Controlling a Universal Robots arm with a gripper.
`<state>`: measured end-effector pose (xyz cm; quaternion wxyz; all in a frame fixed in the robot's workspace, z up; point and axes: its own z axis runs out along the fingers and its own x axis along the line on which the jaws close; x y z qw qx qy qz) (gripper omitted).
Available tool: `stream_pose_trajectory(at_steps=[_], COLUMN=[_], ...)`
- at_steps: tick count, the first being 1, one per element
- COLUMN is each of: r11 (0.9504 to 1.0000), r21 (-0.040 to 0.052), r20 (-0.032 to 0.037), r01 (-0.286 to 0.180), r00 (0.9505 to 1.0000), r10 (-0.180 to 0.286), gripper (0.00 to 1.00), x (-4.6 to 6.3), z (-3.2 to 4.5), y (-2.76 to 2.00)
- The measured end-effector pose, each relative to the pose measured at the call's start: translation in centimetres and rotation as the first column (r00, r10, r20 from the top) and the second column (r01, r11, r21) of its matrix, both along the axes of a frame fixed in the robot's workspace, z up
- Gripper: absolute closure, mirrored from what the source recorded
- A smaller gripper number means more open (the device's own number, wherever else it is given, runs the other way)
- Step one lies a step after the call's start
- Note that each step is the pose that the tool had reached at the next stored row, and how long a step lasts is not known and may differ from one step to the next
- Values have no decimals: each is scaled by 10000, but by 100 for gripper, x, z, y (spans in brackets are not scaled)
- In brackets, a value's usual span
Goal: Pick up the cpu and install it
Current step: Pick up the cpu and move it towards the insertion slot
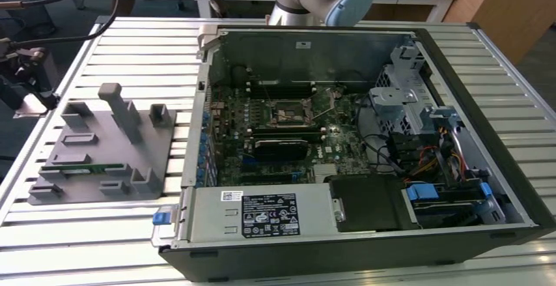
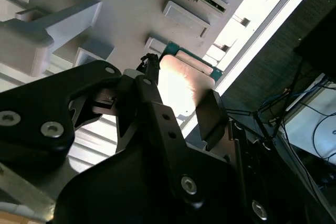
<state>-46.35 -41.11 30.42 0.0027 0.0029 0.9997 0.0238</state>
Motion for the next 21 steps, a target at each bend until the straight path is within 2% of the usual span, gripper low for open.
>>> stream_pose_trajectory(at_steps=[11, 21], r11=[10000, 10000], r21=[8, 18], r20=[0, 0], r01=[0, 0], r00=[10000, 10000], r10=[0, 0], gripper=[47, 47], x=[0, 0], z=[220, 378], y=[4, 15])
